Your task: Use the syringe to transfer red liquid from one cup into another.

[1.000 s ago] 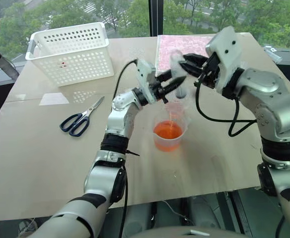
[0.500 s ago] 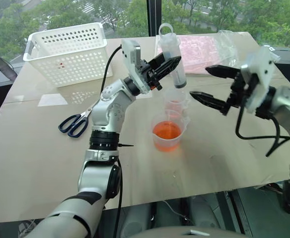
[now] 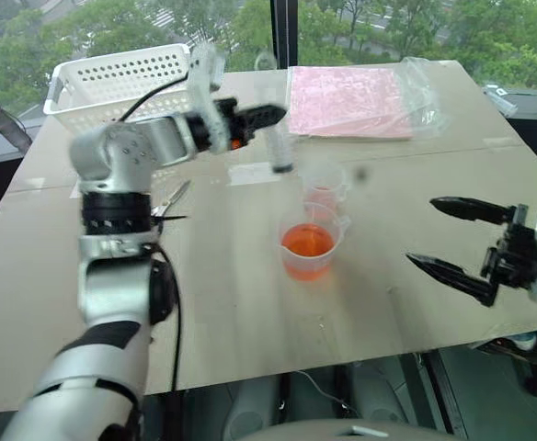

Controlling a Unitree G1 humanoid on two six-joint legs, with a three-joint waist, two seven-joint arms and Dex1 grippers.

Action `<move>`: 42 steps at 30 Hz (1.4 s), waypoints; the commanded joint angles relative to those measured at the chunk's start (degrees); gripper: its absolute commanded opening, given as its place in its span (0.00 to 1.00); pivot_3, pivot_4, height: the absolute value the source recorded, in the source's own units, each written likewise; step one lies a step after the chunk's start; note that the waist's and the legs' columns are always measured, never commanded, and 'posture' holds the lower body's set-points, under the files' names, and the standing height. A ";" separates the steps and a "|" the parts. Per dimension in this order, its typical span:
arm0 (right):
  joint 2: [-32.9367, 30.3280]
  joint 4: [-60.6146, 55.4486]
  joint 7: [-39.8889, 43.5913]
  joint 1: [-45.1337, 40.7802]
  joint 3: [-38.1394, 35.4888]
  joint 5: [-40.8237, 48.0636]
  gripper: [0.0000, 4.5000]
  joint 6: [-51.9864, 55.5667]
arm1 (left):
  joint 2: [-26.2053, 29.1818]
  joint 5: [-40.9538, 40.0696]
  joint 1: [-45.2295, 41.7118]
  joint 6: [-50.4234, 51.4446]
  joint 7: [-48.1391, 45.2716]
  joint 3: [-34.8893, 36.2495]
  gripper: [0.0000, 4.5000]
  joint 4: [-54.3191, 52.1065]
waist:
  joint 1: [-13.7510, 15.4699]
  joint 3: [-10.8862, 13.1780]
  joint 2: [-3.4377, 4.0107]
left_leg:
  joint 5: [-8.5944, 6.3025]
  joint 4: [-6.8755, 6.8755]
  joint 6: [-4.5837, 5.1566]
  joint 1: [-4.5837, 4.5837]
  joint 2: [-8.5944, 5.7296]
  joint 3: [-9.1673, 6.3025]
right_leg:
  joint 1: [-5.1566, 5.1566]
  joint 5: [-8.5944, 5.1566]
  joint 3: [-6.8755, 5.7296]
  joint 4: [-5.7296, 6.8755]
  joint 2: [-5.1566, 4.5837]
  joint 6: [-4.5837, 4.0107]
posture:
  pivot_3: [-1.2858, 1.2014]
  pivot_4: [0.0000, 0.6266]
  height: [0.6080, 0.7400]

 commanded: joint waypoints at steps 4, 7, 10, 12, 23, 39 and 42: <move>-1.61 -2.39 4.98 7.82 -5.27 0.45 0.99 -6.05 | 6.68 4.48 -3.76 9.76 -6.30 -7.77 0.31 10.70 | 0.77 0.00 -0.03 | 0.01 0.11 -0.01 -0.04 -0.02 -0.01 | 0.03 0.00 -0.01 -0.01 -0.03 0.02 | 0.52 0.24 1.00; -1.57 -2.43 4.72 9.95 -6.31 0.83 0.99 -7.74 | 8.37 6.62 -1.41 8.89 -9.22 -12.13 0.31 9.85 | 0.83 0.01 -0.05 | 0.00 0.14 0.00 -0.07 -0.03 0.01 | 0.04 0.00 0.03 -0.03 -0.07 0.02 | 0.52 0.24 1.00; -1.63 -2.69 3.80 10.88 -6.60 1.59 0.99 -8.66 | 8.29 9.54 0.76 5.70 -11.11 -15.96 0.31 9.17 | 1.08 0.01 -0.05 | 0.01 0.14 -0.02 -0.07 -0.01 -0.04 | 0.04 0.00 0.17 -0.01 -0.13 0.01 | 0.52 0.24 1.00; -1.94 -2.81 3.30 11.00 -6.49 2.24 0.99 -8.95 | 7.01 11.47 0.44 3.39 -11.46 -17.08 0.31 10.56 | 1.39 0.01 -0.07 | 0.02 0.14 -0.04 -0.09 0.02 -0.07 | 0.03 0.00 0.18 -0.01 -0.30 0.00 | 0.52 0.24 1.00; -3.33 -2.78 2.64 12.83 -7.07 2.39 1.00 -10.40 | 3.41 14.88 1.44 -0.53 -9.46 -11.51 0.97 9.45 | 1.56 0.00 -0.10 | 0.02 0.16 -0.04 -0.12 -0.01 -0.04 | 0.01 0.00 0.17 -0.02 -0.40 0.00 | 0.52 0.24 1.00; -1.35 6.23 9.08 22.17 -10.43 -4.37 1.00 -16.75 | 1.33 4.51 60.62 -33.42 -12.53 24.42 0.99 -47.94 | 1.88 -0.28 0.13 | 0.01 0.00 -0.06 0.03 0.08 -0.04 | 0.11 0.01 0.19 -0.15 -0.58 -0.05 | 0.52 0.24 1.00; -0.88 8.09 10.99 24.29 -11.16 -6.03 1.00 -18.51 | 1.45 4.80 71.93 -36.95 -15.60 28.48 0.99 -48.60 | 1.83 -0.34 0.13 | -0.01 -0.07 -0.04 0.12 0.07 0.02 | 0.20 0.01 0.26 -0.21 -0.61 -0.06 | 0.52 0.24 1.00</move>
